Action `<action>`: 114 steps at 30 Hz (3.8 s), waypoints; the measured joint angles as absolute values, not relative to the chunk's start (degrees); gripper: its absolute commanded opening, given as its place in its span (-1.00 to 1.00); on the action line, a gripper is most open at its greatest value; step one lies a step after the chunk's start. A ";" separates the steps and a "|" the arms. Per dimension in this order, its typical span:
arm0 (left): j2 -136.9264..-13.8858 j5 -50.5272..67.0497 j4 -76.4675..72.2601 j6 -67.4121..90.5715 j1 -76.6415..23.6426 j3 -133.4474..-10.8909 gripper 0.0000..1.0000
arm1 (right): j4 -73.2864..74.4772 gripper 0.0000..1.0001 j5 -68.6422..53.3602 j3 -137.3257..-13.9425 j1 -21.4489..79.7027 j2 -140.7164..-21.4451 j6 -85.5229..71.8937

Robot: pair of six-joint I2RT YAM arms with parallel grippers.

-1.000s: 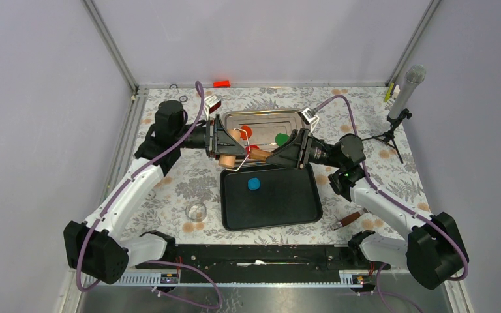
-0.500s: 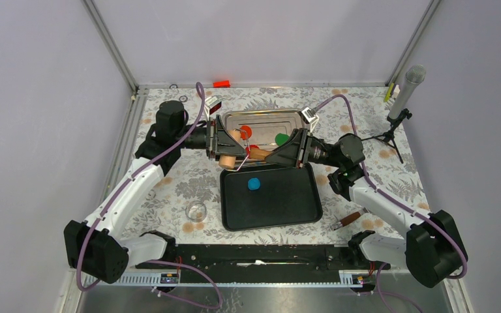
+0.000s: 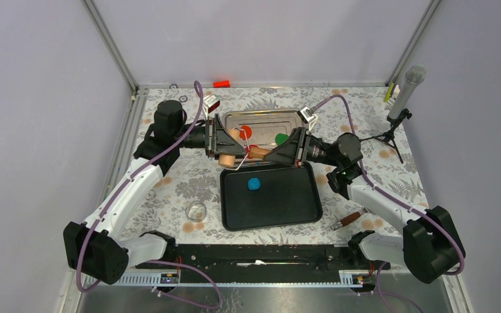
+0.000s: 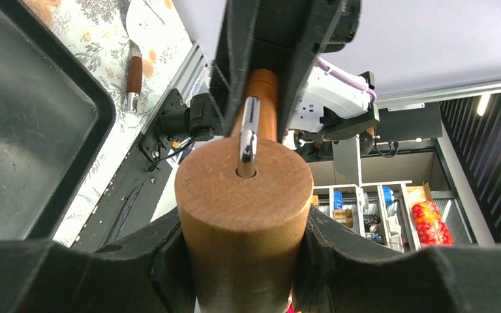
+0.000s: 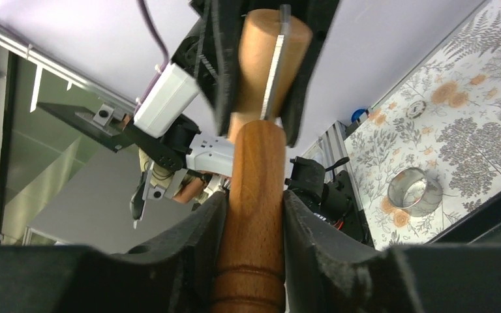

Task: Roll out the dumpling wrappers from the dough
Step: Pick up the rolling pin from the center of the board, then move the dough to the work surface.

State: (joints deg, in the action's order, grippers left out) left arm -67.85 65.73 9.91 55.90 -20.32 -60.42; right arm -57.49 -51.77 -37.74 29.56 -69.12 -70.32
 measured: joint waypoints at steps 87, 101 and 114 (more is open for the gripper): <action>-66.30 18.79 41.17 35.16 -12.99 -45.21 0.98 | 16.27 -1.00 -17.45 -56.42 36.25 -84.55 -61.30; -69.52 19.31 39.90 34.76 -13.06 -45.21 0.98 | 15.25 -1.00 -14.46 -47.53 36.67 -75.31 -63.35; -71.18 19.31 39.31 34.52 -13.63 -46.54 0.98 | 24.25 -1.00 -12.51 -41.67 36.71 -65.76 -62.61</action>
State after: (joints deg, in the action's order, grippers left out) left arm -71.18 19.31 39.31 34.52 -13.63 -46.54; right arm 24.25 -12.51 -41.67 36.71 -65.76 -62.61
